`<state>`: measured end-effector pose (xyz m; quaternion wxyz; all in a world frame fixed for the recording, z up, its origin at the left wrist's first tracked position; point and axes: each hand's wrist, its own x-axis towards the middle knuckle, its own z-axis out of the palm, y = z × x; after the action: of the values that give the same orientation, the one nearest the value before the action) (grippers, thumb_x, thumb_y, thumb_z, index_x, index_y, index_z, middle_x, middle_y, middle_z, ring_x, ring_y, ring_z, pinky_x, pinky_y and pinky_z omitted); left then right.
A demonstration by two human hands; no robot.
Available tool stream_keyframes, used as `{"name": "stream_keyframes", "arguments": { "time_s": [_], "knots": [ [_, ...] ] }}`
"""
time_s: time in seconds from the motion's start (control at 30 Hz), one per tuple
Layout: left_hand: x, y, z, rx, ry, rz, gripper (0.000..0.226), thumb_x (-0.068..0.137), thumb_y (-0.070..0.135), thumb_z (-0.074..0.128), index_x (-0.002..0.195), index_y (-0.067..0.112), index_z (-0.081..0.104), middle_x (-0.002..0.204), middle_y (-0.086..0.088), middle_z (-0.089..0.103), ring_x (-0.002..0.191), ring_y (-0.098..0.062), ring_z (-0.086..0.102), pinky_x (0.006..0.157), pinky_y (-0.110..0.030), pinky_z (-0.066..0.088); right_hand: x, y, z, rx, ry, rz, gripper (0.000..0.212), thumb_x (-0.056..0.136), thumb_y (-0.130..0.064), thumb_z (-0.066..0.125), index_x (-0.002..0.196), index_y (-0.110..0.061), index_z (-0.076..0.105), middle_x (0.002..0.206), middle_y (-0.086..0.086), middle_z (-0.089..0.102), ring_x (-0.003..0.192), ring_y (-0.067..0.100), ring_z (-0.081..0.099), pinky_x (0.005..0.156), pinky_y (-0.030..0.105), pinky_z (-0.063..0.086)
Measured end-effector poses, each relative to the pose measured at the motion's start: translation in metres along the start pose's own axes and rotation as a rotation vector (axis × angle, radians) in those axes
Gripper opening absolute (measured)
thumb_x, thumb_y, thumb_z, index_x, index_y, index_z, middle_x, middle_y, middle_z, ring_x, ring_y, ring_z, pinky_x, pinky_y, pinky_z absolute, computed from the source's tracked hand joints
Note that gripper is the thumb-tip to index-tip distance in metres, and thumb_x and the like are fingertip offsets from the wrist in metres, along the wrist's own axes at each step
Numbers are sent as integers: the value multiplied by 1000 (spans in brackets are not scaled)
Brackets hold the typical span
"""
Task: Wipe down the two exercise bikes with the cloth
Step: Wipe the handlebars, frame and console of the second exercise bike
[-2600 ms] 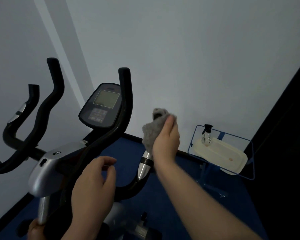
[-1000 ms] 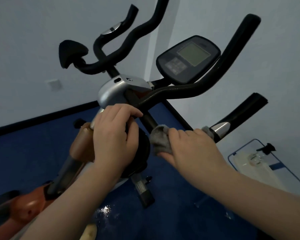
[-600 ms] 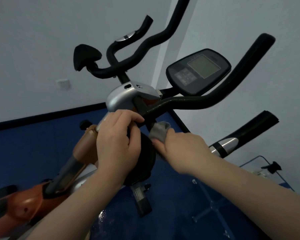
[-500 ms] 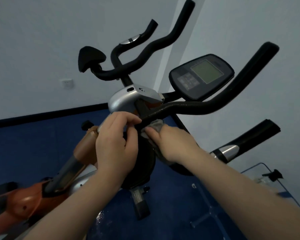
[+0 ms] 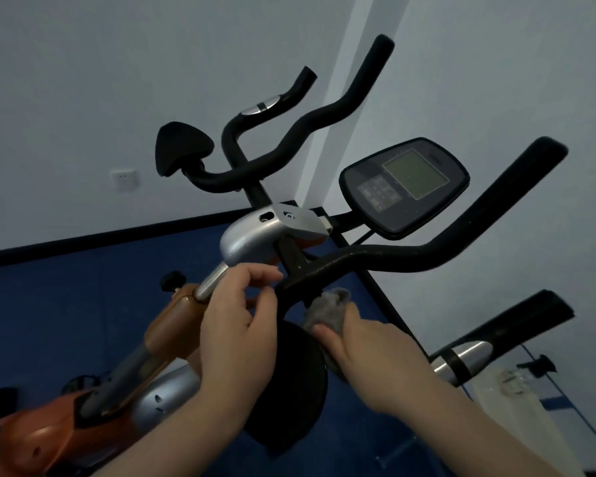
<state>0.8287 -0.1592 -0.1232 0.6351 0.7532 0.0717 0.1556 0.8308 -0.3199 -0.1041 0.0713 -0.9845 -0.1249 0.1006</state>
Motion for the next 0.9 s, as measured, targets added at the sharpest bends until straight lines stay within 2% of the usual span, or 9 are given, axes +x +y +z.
{"name": "stream_keyframes", "arguments": {
  "time_s": [0.1,0.2,0.3,0.37,0.43,0.53,0.63,0.73,0.9],
  "knots": [
    [8,1,-3,-78,-85,-90,24,90,15,55,90,38,61,91,12,67,73,-12,66,68,-40,58,22,-13,-2,122,82,44,39,96,-55,29,122,-27,39,106,2,62,90,23,60,69,32,41],
    [9,-5,-10,-61,-183,-106,20,91,21,56,95,41,59,99,10,63,87,-8,63,80,-37,54,8,-11,-7,210,130,125,38,93,-57,30,119,-29,36,87,-7,60,79,15,60,69,34,47],
    [7,-8,-10,-93,-150,-114,14,91,27,54,91,39,60,93,11,62,86,-4,61,78,-34,50,-12,-4,-28,131,487,84,36,85,-66,26,106,-38,32,65,-21,50,54,-9,49,46,10,37],
    [8,-9,-8,-203,-80,-152,16,92,27,49,84,34,62,89,12,64,83,-1,60,74,-27,45,-3,-7,-40,109,617,-76,33,90,-58,36,111,-33,46,82,-24,52,65,-9,51,52,4,35],
    [11,-12,-6,-303,-27,-202,24,96,19,45,82,25,63,87,9,66,84,-6,61,78,-27,44,17,-18,-47,77,597,-290,29,89,-39,54,111,-23,62,110,-7,55,92,5,54,74,17,46],
    [12,-14,-9,-340,-10,-186,26,98,9,41,85,9,63,81,9,66,82,-4,61,75,-12,46,41,-32,-36,-77,418,-560,26,81,-17,66,106,-20,73,110,5,63,100,25,57,82,44,46],
    [10,-15,-8,-394,-13,-246,25,99,16,41,86,13,62,84,1,66,80,-10,62,69,-16,49,43,-14,-44,-171,263,-710,28,84,-14,56,107,-18,73,103,9,65,89,27,58,77,41,49],
    [10,-14,-6,-416,-16,-305,25,99,21,41,85,20,61,88,-2,68,78,-12,61,70,-26,46,51,7,-75,-192,263,-663,26,84,-12,58,106,-15,71,97,10,62,85,25,56,69,43,52],
    [12,-15,-8,-321,-19,-209,23,99,17,42,89,15,62,83,12,65,80,0,59,71,-12,44,44,-28,-46,-90,140,-651,27,87,-26,54,107,-19,71,95,8,59,83,25,55,67,43,48]
  ]
}}
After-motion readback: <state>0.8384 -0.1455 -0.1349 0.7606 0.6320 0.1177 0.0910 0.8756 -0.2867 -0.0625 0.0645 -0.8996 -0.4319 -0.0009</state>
